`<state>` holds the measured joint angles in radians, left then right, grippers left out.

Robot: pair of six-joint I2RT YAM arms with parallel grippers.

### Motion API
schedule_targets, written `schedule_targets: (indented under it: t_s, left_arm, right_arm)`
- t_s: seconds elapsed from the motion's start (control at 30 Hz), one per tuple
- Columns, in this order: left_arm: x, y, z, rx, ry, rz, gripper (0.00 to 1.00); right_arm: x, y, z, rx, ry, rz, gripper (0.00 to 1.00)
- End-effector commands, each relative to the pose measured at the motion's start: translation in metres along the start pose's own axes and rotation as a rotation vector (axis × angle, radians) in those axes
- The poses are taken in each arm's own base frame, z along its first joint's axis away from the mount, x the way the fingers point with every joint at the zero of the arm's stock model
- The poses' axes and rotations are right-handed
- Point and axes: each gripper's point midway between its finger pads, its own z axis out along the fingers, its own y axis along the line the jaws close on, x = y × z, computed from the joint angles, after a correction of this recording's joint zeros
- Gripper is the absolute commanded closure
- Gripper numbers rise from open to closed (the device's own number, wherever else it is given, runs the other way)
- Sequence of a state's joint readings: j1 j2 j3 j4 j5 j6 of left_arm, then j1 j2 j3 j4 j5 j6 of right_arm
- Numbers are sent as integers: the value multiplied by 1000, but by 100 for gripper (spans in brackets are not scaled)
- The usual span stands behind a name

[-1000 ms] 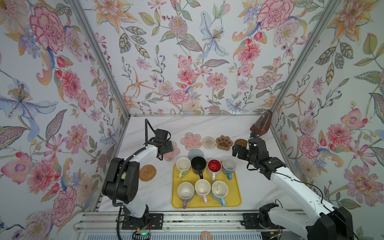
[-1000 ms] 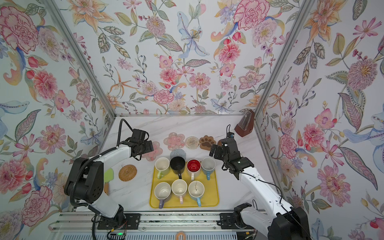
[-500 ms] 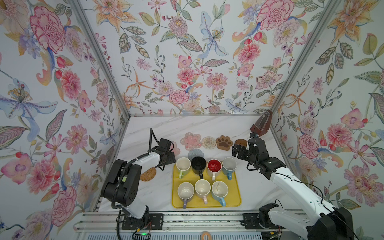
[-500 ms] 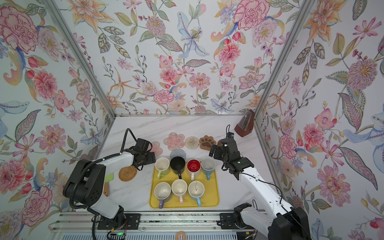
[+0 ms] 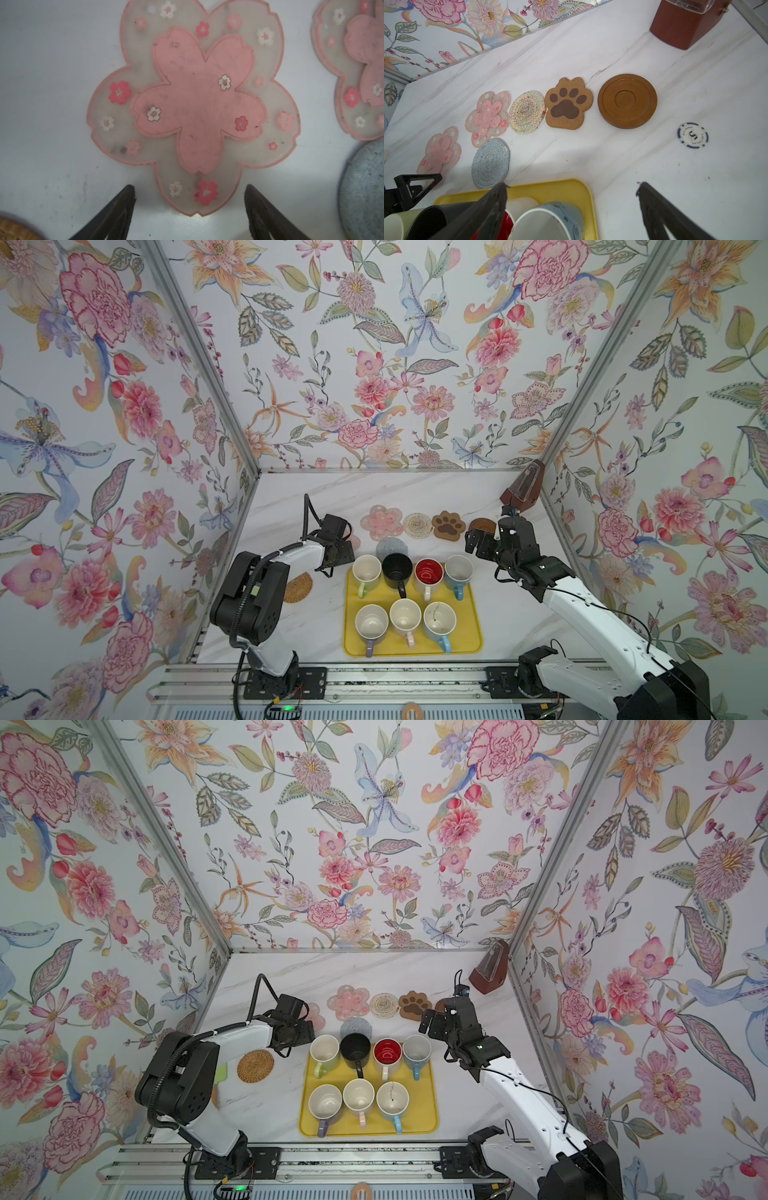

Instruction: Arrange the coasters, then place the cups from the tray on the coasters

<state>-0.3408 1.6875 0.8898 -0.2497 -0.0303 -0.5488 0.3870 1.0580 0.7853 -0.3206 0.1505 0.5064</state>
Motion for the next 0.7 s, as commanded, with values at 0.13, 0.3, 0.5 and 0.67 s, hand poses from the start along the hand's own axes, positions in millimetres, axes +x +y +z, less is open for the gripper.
schedule_targets:
  t_s: [0.13,0.3,0.5,0.67]
  left_arm:
    - [10,9,19,-36,69,-24,20]
    - [5,17,25,-55,69,-42,23]
    - [-1,25,32,-47,64,-97,23]
    - [-10,29,37,-38,51,-131,24]
  right_arm:
    - [3,-4,-2,20,-3,1,1]
    - [4,-5,-1,20,0,-1,1]
    - [3,-4,0,21,2,-3,1]
    - [0,-3,0,19,-2,-3,1]
